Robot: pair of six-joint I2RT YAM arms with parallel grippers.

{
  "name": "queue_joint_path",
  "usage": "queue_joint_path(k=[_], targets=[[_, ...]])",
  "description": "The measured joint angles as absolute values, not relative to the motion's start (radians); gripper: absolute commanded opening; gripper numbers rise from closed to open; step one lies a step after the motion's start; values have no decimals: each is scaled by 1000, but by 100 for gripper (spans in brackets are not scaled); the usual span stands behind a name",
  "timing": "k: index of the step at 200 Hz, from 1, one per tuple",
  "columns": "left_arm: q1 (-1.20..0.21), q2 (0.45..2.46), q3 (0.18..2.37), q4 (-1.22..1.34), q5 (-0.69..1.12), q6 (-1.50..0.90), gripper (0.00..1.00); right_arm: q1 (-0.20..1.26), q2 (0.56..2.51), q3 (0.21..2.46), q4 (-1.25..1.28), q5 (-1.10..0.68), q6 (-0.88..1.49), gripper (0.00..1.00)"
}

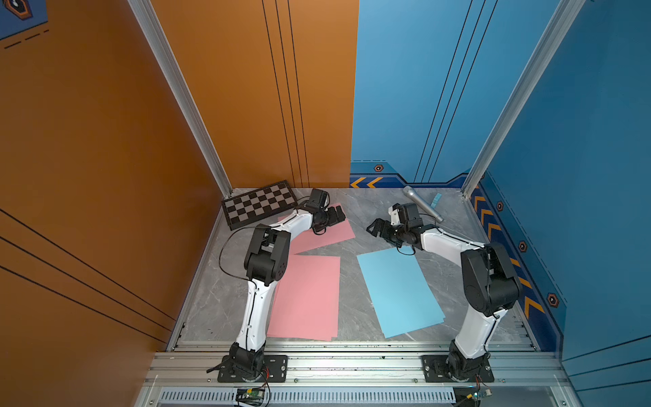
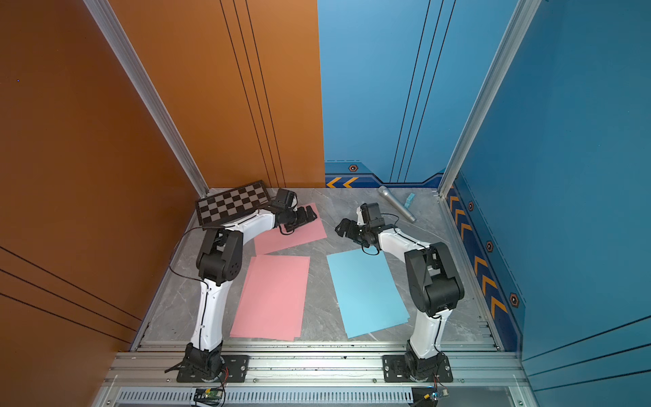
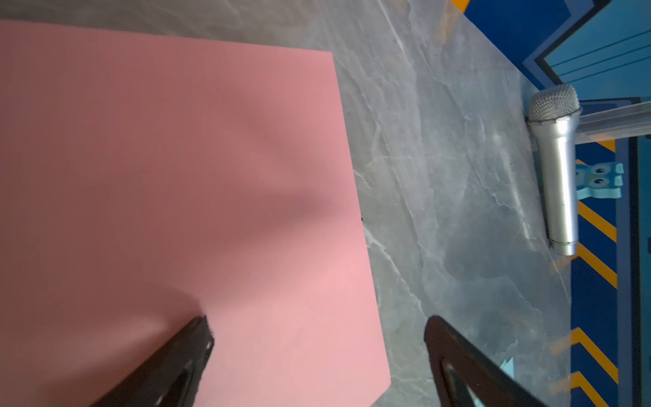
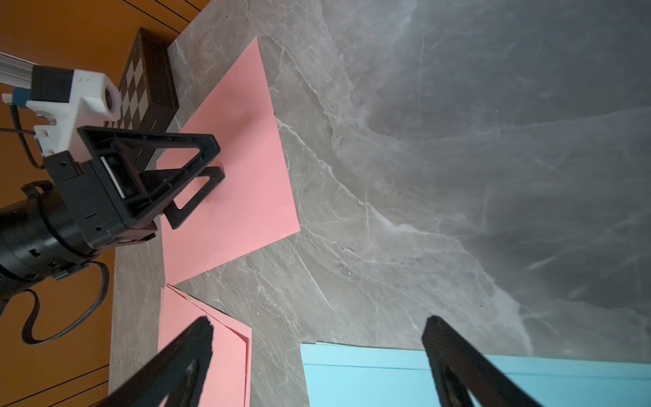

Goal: Sort the scattered colored papers by color
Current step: Pick up the colored paper from the center of the board.

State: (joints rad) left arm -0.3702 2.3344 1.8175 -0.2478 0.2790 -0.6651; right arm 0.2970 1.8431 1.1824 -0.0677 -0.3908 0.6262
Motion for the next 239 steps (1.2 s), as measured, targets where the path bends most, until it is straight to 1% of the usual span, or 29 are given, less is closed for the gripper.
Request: queue_joint_path(k=[49,84,96,115,133,152,172,195,213,239], targets=[[-442,2437,1998,-274,329,-695,98,265,1847,1233,-67,-398,633,96],[-430,2396,2030,-294,331,-694,98,239,1867,1276,-67,-409,632,100],[-413,2335,1983,-301,316,-679,98,228,1888,1295,-67,-419,630,100],[-367,2167,1825,-312,284,-660,98,212,1929,1329,-70,-430,617,100],[-295,2003,1673,-321,257,-651,98,201,1977,1381,-89,-453,589,100],[-213,1900,1555,-322,238,-645,98,197,2027,1443,-114,-473,558,100],[-140,1879,1461,-323,228,-644,98,197,2083,1511,-133,-492,533,100],[-106,1887,1375,-347,228,-648,98,202,2188,1643,-167,-529,519,100],[-97,1898,1360,-365,228,-654,98,211,2260,1717,-183,-546,512,100],[-85,1902,1361,-363,240,-671,98,234,2313,1748,-212,-554,511,99]])
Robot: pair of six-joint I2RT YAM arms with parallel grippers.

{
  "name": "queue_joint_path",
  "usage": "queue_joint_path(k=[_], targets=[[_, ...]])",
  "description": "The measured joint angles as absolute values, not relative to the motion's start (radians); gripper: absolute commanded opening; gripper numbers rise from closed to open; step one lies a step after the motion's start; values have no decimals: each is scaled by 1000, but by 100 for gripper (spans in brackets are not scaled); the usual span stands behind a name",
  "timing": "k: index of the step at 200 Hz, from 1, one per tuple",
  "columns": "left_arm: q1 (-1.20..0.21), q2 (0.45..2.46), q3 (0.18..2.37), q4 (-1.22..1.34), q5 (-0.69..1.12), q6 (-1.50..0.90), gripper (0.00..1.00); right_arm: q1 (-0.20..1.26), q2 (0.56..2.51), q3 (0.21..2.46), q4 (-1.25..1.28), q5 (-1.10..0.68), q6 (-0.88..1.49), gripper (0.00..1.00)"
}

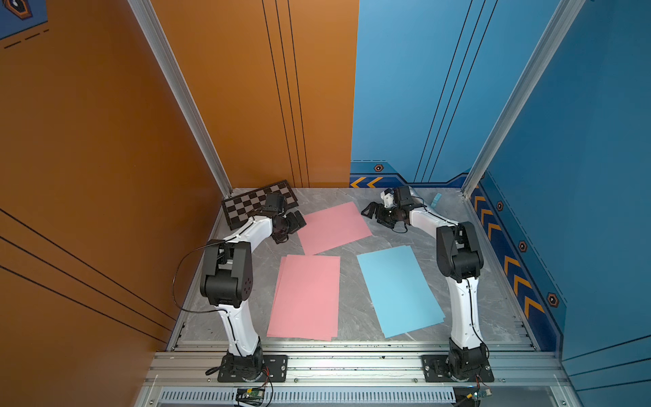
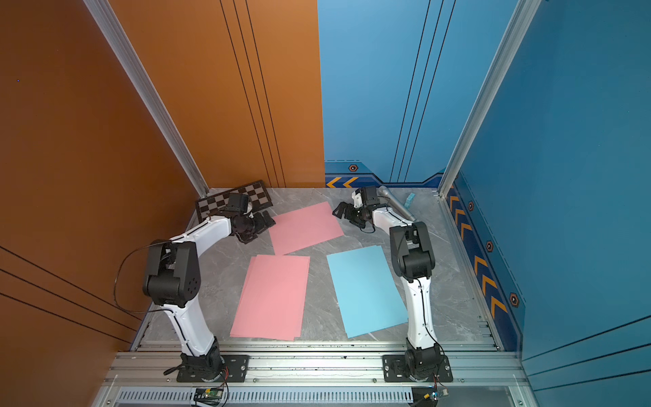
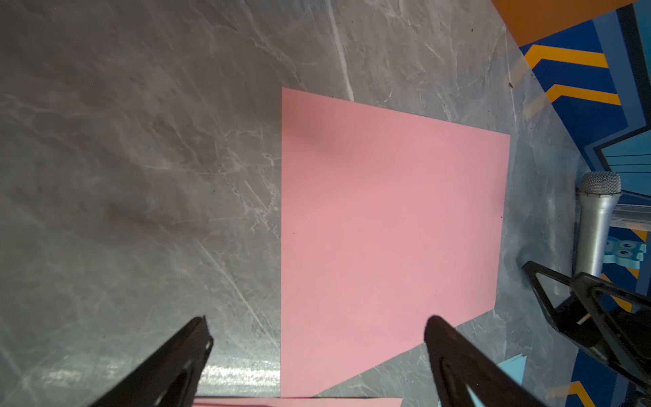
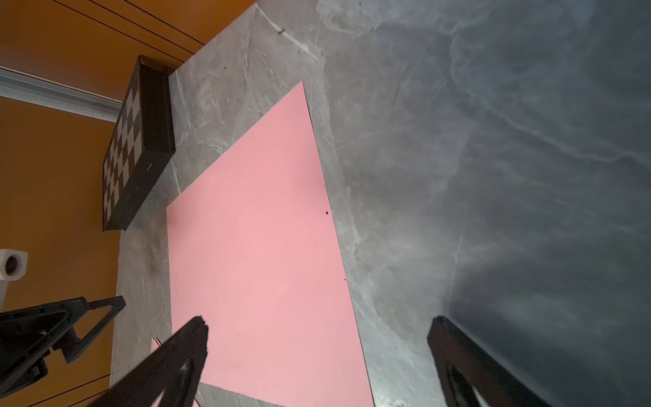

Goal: Sort the scattered colored papers by color
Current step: Pick up the colored paper from the center of the board.

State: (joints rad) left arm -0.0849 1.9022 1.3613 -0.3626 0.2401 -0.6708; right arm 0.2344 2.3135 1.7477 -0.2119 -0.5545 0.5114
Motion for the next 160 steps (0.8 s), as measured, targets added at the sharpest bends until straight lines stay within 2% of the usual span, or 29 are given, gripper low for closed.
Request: queue_joint_path(k=[50,160], targets=[[-86,1999,1365,-356,257,-701,98,268,2363,1838,-228,-570,512,98],[-157,2128,1536,-325,315,-746,98,292,2432,1911,-229,-653,512,100]])
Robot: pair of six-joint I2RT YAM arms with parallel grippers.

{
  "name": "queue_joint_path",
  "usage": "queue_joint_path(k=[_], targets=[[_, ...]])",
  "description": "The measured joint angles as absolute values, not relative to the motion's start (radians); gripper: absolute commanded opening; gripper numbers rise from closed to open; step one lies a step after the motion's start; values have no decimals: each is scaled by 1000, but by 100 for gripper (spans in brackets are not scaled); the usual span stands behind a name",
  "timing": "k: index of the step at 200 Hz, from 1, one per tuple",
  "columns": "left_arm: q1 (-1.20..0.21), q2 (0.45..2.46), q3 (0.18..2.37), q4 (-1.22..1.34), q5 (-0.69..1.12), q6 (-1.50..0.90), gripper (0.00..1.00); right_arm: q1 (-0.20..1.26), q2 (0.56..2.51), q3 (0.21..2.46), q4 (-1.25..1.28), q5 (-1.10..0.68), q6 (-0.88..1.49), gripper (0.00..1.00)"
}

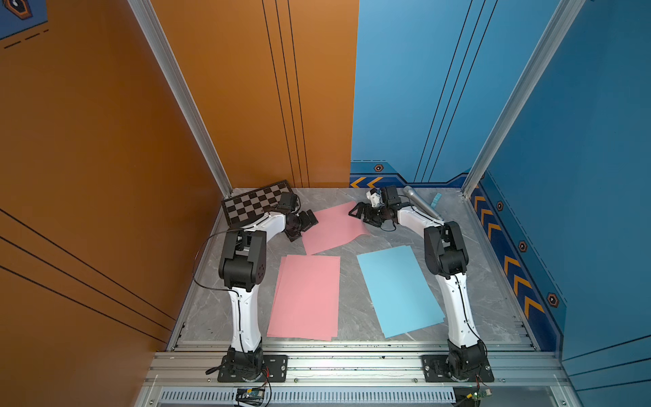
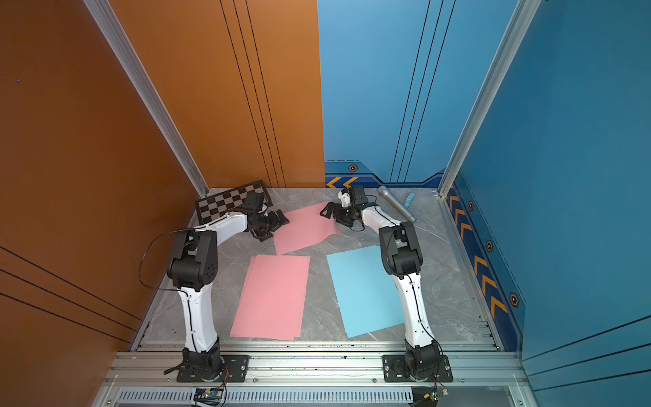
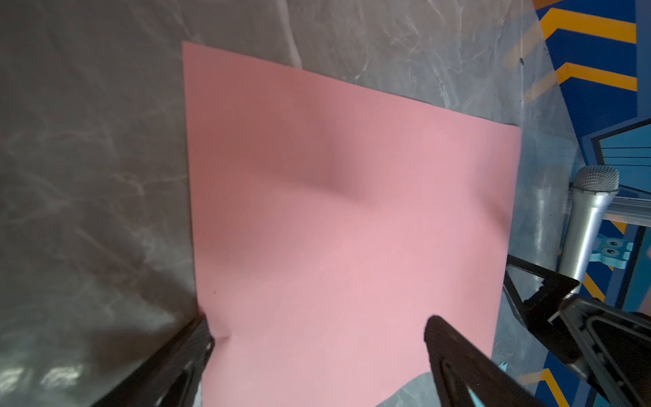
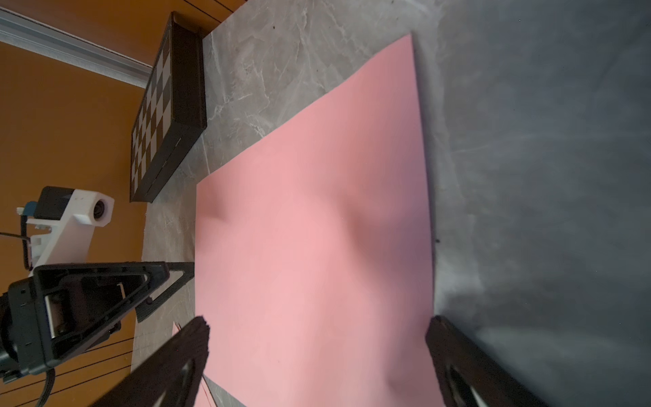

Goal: Sort the scattered colored papers by color
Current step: Pick up the colored paper from the center of the board.

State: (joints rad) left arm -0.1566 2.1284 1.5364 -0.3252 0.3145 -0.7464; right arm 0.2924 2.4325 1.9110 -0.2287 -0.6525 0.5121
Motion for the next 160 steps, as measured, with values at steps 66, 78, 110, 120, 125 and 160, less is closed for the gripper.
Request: queue_joint_path(k=[66,78,110,120,125,160], targets=[[-165,2198,1630,-313,376,-762,98,295,2443,1916,-229,-734,512,95],[-167,2204,1639,-311,383,-765,98,295,2444,1916,-237,-739,513,89],[-173,2217,1655,-306,399,-770,98,299,2447,1916,-260,-736,525,74],[-175,2220,1660,-305,404,-773,98,302,2449,1916,-262,-737,526,69],[-176,2222,1662,-305,406,-773,98,304,2449,1916,-263,-735,533,68],[-184,2224,1666,-304,425,-776,98,315,2446,1874,-207,-740,589,55]])
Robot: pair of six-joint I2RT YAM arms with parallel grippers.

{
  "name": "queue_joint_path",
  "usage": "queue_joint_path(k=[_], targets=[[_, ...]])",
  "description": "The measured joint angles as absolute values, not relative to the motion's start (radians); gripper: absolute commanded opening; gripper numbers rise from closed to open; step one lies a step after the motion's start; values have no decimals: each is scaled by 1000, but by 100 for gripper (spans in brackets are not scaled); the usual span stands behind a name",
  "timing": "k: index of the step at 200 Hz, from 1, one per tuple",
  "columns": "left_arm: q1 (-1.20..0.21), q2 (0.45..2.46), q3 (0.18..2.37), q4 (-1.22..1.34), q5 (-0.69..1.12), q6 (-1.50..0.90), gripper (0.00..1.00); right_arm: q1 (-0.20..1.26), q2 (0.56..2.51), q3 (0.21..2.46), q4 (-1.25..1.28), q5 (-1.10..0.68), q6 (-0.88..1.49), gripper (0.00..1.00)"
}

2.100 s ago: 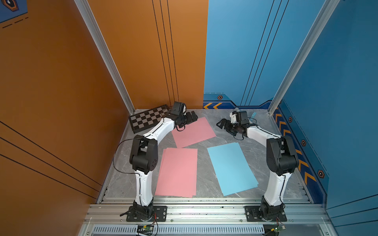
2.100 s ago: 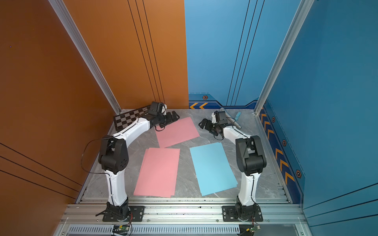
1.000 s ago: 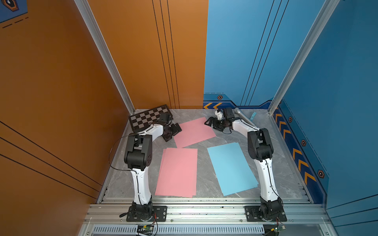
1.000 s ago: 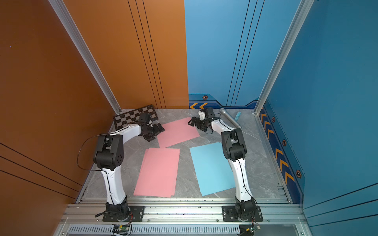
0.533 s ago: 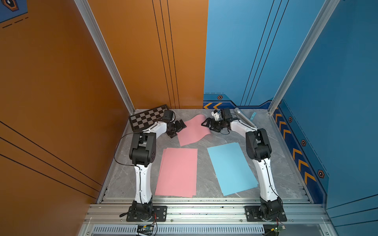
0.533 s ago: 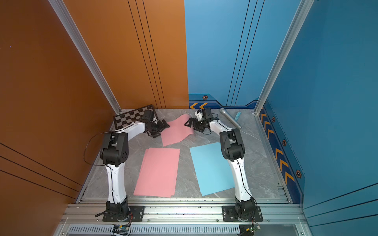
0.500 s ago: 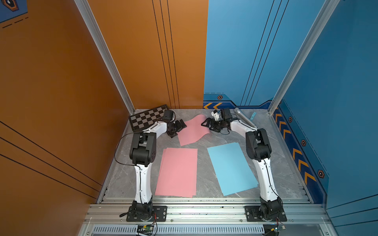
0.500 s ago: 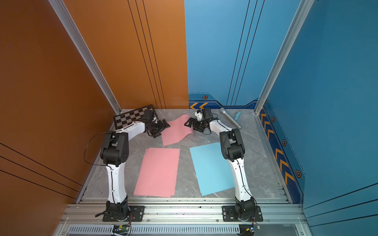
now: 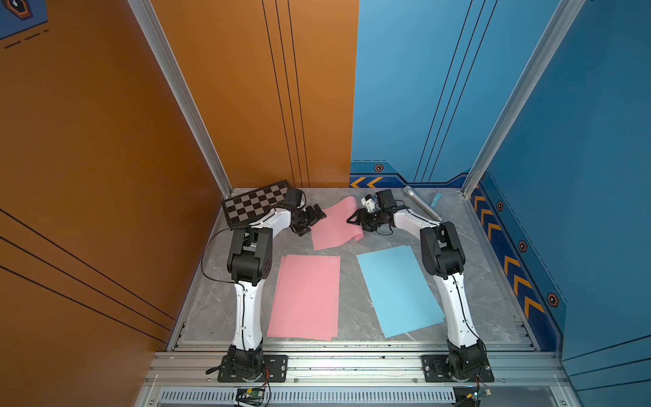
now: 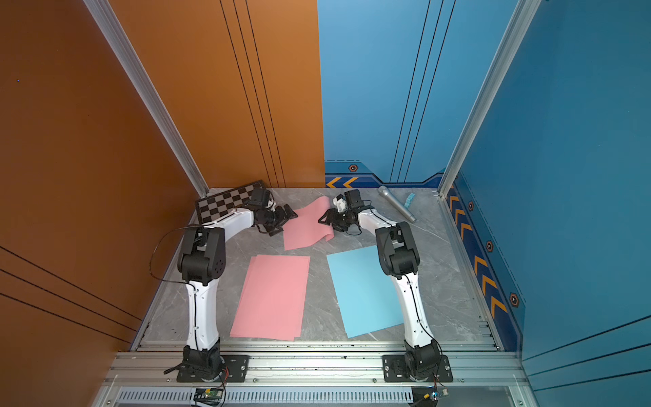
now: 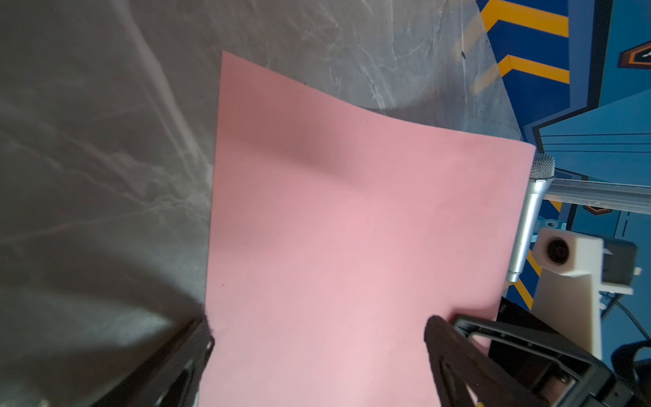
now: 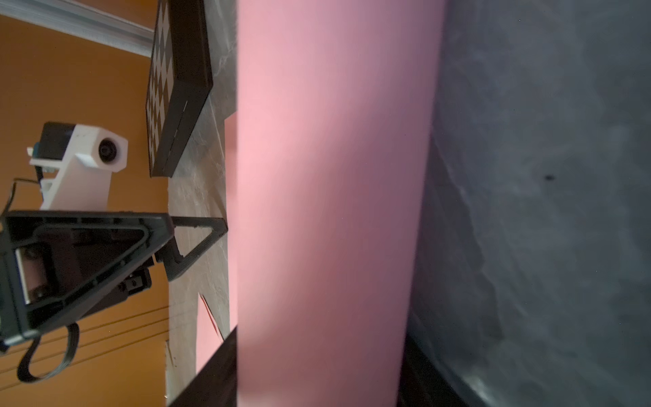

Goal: Sort the scattered colored papers by color
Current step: Pick up the colored paper from the center of the board.

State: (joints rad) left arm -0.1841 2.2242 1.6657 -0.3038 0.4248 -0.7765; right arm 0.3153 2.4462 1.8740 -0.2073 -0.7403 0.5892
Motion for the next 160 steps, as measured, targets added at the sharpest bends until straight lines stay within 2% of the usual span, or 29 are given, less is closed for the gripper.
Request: queue_joint_path(k=[12,44,79,108,160], targets=[[-185,2223,1666,-305,432,-776,98,315,2440,1846,-166,-741,624,47],[-185,2124,1559,-311,432,-776,98,312,2392,1726,-40,-746,717,42],[-194,1920,1429,-286,431,-791,98,312,2338,1650,93,-725,799,39],[-242,1774,1278,-134,435,-873,98,313,2272,1573,222,-689,867,35],[-344,1737,1098,57,421,-1006,98,316,2163,1479,364,-611,916,34]])
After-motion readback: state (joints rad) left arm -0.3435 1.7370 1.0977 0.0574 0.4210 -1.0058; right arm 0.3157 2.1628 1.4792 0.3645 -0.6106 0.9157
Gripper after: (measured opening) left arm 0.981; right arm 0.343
